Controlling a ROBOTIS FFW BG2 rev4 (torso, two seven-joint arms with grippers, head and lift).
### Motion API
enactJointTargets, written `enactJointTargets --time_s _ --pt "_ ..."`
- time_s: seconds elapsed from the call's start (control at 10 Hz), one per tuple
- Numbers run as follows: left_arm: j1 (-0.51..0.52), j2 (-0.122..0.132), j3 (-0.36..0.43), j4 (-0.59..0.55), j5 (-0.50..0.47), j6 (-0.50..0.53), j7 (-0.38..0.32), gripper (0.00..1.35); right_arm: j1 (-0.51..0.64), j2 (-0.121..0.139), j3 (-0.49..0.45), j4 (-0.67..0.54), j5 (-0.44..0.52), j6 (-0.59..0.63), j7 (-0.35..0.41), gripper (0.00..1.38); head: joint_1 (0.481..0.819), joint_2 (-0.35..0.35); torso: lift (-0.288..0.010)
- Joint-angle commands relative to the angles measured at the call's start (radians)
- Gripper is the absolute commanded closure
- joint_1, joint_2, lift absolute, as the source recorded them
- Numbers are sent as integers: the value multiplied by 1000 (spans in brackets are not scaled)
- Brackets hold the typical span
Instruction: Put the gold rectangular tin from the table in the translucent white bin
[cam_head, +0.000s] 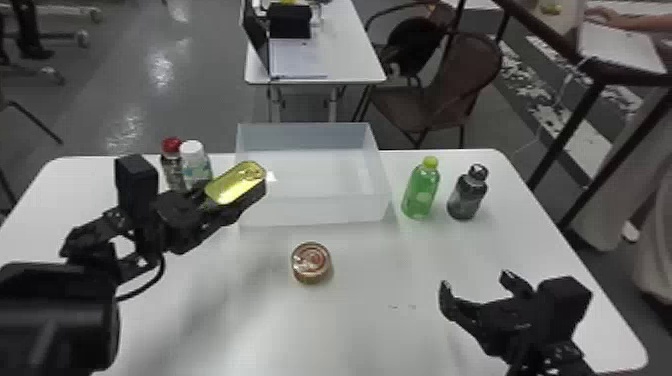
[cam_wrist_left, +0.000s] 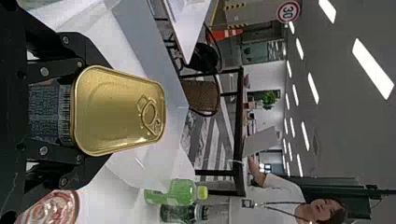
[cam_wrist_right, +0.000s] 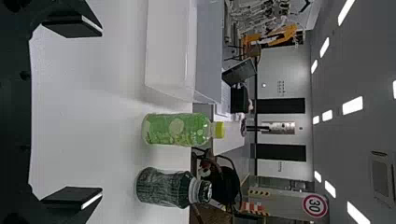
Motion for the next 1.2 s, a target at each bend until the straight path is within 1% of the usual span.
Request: enactJointTargets --time_s 0.0,0.1,0.2,0.3,0.4,0.6,0.7,0.8,0.9,1.0,1.1 --pt "-117 -30 -51 114 -21 5 -17 826 -9 4 0 6 3 0 9 96 695 -115 -89" --pt "-175 -48 -69 191 -41 8 -17 826 -14 5 0 11 3 0 12 96 695 -139 -89" --pt "-229 -76 -66 288 -70 0 -14 825 -14 10 0 14 3 0 12 96 695 -156 -89" --pt "-270 -86 -76 372 -75 -8 25 826 -17 11 0 18 3 0 17 96 695 -167 -89" --pt "-318 -86 -74 453 -113 -11 50 826 -19 13 0 22 3 0 18 96 695 -169 -89" --pt "-419 -86 -71 645 -157 -84 84 825 -42 14 0 38 6 0 41 96 695 -159 -89" --pt "-442 -86 -65 673 -182 -93 111 825 -49 18 0 45 11 0 49 96 695 -152 -89" --pt "-442 -86 -51 673 -188 -116 134 757 -48 24 0 46 11 0 52 96 695 -147 -89" --pt "-438 -86 -42 671 -179 -144 144 478 -42 28 0 45 12 0 52 96 695 -137 -89" --pt "-432 -86 -43 671 -167 -170 144 275 -37 31 0 43 12 0 54 96 695 -129 -89" --pt "-422 -86 -54 667 -121 -181 144 163 -34 33 0 41 12 0 54 96 695 -128 -89"
